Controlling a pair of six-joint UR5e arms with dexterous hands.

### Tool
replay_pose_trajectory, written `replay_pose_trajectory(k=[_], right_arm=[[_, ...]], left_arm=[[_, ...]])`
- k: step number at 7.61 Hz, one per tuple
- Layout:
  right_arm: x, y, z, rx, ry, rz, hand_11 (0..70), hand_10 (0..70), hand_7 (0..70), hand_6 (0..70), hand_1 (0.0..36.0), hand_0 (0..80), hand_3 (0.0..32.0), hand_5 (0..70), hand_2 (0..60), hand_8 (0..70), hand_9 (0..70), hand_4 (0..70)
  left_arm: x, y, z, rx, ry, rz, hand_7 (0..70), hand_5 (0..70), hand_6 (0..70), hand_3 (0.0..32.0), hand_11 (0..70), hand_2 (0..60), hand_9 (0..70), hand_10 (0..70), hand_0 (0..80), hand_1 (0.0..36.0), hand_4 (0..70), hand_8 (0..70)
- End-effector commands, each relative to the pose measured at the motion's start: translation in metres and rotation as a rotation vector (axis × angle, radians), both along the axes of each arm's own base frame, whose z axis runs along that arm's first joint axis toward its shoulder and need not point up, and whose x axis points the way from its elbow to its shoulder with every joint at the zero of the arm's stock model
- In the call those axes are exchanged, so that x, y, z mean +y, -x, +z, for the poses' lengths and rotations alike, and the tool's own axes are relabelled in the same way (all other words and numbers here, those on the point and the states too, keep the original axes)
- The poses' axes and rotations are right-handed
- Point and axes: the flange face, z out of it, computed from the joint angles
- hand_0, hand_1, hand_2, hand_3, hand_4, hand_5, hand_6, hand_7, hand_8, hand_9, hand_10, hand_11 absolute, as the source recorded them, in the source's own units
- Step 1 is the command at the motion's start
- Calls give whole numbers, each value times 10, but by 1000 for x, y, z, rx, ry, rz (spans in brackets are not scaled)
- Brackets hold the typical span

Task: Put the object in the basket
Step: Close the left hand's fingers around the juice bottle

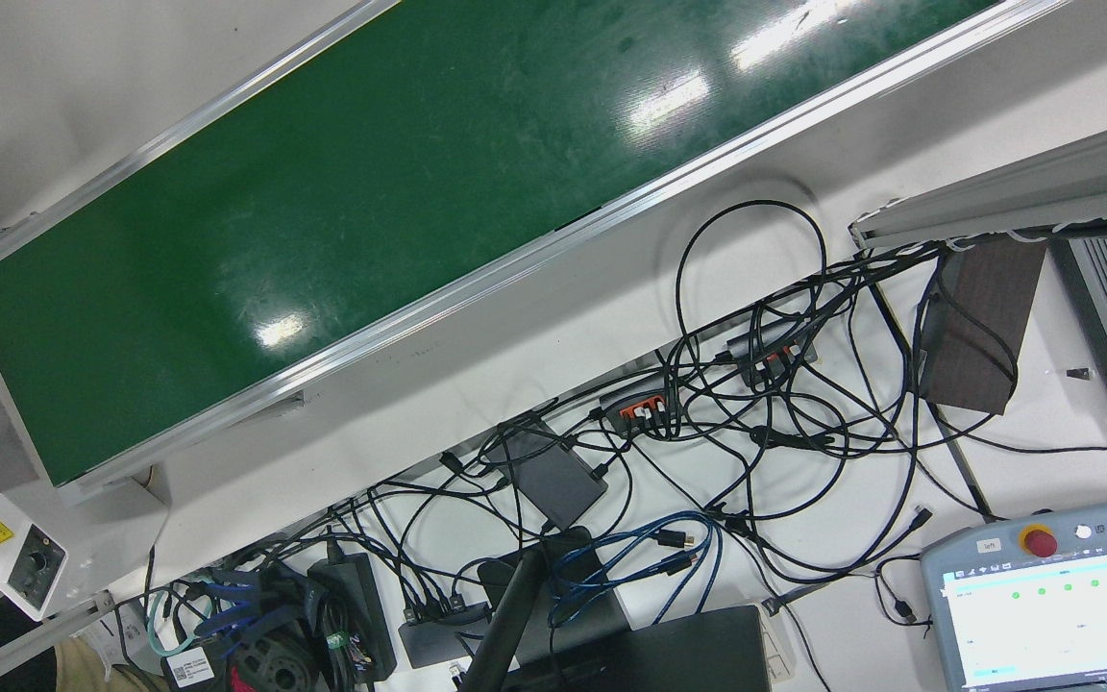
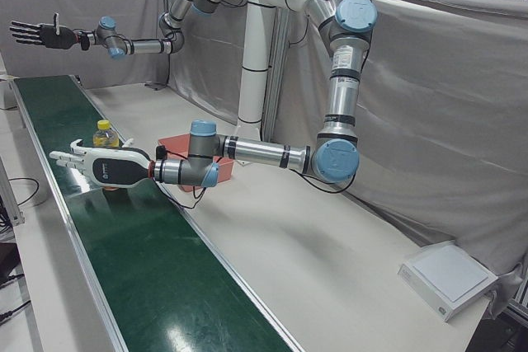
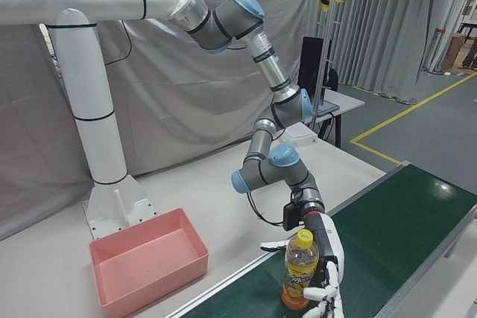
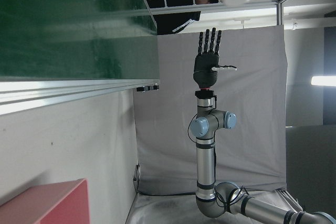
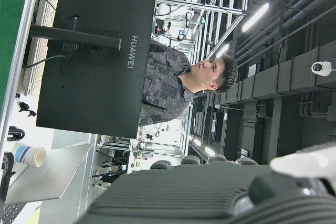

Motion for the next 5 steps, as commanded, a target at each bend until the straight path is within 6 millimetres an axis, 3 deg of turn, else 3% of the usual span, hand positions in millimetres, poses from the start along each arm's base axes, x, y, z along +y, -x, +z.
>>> replay_pose_trajectory(k=[1,2,3,5], right_arm=[[1,-1,0,-1,1,1,0,0,0,0,0,0,0,0,0,0,0,0],[0,-1,-1,-1,-2,1,0,0,0,0,0,0,0,0,0,0,0,0],[0,-2,-2,-1,-2,3,0,0,0,0,0,0,0,0,0,0,0,0],[0,-2,-1,-1,0,3,0,0,0,0,0,0,0,0,0,0,0,0]], left_arm=[[0,4,-8,22,5,-34,700,700,700,0,700,406,700,700,800,208,700,700],[4,6,-17,8,11,-35,700,700,700,0,700,539,700,700,800,181,700,700],[11,12,-26,-1,19,-37,700,700,700,0,700,600,700,700,740,194,700,700],[20,17,-36,-6,22,-26,700,700,700,0,700,600,700,700,646,185,700,700]])
